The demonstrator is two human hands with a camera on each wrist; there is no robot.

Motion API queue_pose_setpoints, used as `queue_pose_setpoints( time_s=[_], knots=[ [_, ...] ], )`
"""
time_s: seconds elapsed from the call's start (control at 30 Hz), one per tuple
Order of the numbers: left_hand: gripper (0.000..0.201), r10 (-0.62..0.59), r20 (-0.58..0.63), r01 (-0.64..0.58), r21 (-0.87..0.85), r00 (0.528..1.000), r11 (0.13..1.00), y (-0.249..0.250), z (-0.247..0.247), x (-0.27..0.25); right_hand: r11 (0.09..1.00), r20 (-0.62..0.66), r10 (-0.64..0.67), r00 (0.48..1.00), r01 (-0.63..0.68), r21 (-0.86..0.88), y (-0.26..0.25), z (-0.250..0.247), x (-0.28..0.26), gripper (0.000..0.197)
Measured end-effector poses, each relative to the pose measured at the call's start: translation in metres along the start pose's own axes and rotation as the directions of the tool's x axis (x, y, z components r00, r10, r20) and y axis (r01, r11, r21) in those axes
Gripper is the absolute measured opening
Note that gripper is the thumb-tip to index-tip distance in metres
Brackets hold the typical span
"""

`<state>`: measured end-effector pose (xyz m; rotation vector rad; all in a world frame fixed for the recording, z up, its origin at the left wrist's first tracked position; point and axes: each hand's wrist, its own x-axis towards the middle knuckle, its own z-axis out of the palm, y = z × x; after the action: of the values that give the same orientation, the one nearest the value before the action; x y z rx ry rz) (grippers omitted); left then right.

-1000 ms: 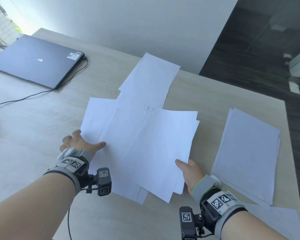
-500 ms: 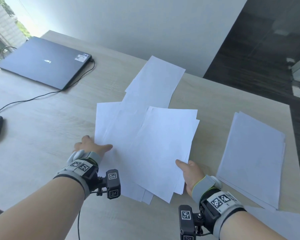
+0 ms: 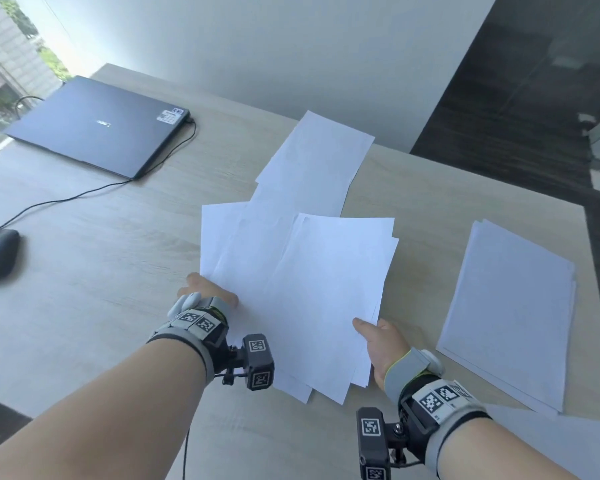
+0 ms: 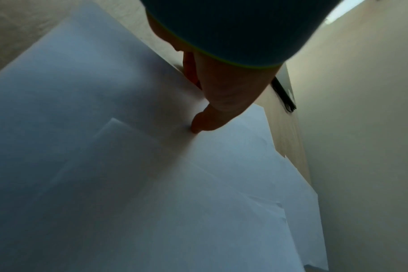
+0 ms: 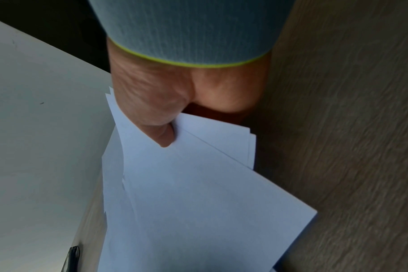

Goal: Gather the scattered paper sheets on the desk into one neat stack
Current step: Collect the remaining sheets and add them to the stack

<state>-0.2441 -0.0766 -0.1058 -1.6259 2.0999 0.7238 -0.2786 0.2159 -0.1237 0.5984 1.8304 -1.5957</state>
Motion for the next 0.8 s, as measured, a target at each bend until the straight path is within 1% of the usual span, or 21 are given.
queue_pose_setpoints(
  time_s=[0.07,0.1,0.13,0.2,0.27,0.33,0.37,0.4,0.43,0.5,0.53,0.57,0.6,0.67,0.7,0.8],
  knots=[
    [0.057,-0.038,0.008,0.038,-0.035,0.999,0.999,0.003,0.002,0.004,1.0,0.005,0.0,1.0,0.0,0.003,0.001,0.0,0.001,0.012],
    [0.061,-0.065,-0.003,0.065,-0.056,0.998,0.996,0.005,0.003,0.004,1.0,0.008,-0.002,1.0,0.002,0.0,0.002,0.001,0.002,0.013],
    [0.06,-0.089,-0.022,0.088,-0.058,0.996,0.994,0.005,0.005,0.007,1.0,0.005,-0.005,1.0,0.005,-0.008,0.003,0.001,0.003,0.012],
    [0.052,-0.118,-0.061,0.114,-0.073,0.991,0.991,0.005,0.008,0.011,1.0,-0.005,-0.004,1.0,0.004,-0.016,0.004,0.001,0.004,0.011],
    [0.045,-0.09,-0.035,0.087,-0.079,0.995,0.993,0.005,0.009,0.017,1.0,-0.013,-0.006,1.0,0.006,-0.016,0.006,0.001,0.005,0.011],
    [0.03,-0.093,-0.032,0.091,-0.041,0.995,0.995,0.004,0.003,0.018,1.0,-0.013,-0.006,1.0,0.006,-0.016,0.007,0.001,0.006,0.012],
    [0.03,-0.085,-0.022,0.084,-0.037,0.996,0.996,0.004,0.0,0.015,1.0,-0.01,-0.006,1.0,0.006,-0.016,0.008,0.001,0.007,0.012],
    [0.034,-0.054,-0.003,0.053,-0.083,0.999,0.995,0.003,-0.002,0.012,1.0,-0.007,-0.008,1.0,0.008,-0.018,0.008,0.001,0.007,0.012],
    [0.043,-0.021,0.024,0.024,-0.149,1.0,0.989,0.003,-0.002,0.009,1.0,-0.006,-0.007,1.0,0.007,-0.018,0.009,0.0,0.007,0.012],
    [0.065,0.042,0.045,-0.028,-0.27,0.998,0.962,-0.005,-0.006,0.004,1.0,0.003,-0.006,1.0,0.006,-0.019,0.009,-0.002,0.006,0.012],
    [0.071,0.059,0.048,-0.041,-0.319,0.997,0.947,-0.01,-0.006,0.003,1.0,0.012,-0.002,1.0,0.002,-0.022,0.008,-0.004,0.005,0.013],
    [0.07,0.072,0.062,-0.047,-0.345,0.995,0.937,-0.016,-0.004,0.005,1.0,0.02,0.006,1.0,-0.006,-0.025,0.009,-0.005,0.004,0.013],
    [0.063,0.101,0.093,-0.061,-0.363,0.991,0.93,-0.023,-0.004,0.002,0.999,0.028,0.012,1.0,-0.011,-0.031,0.009,-0.009,0.003,0.013],
    [0.037,0.166,0.18,-0.082,-0.401,0.97,0.912,-0.038,0.003,0.004,0.998,0.024,0.024,0.999,-0.023,-0.057,0.014,-0.017,0.001,0.013],
    [0.028,0.192,0.221,-0.078,-0.44,0.956,0.895,-0.045,0.007,0.005,0.996,0.016,0.031,0.999,-0.029,-0.079,0.018,-0.022,0.001,0.012],
    [0.022,0.231,0.343,-0.018,-0.526,0.911,0.851,-0.055,0.016,-0.003,0.987,0.029,0.035,0.999,-0.03,-0.157,0.027,-0.035,0.001,0.014]
  ],
)
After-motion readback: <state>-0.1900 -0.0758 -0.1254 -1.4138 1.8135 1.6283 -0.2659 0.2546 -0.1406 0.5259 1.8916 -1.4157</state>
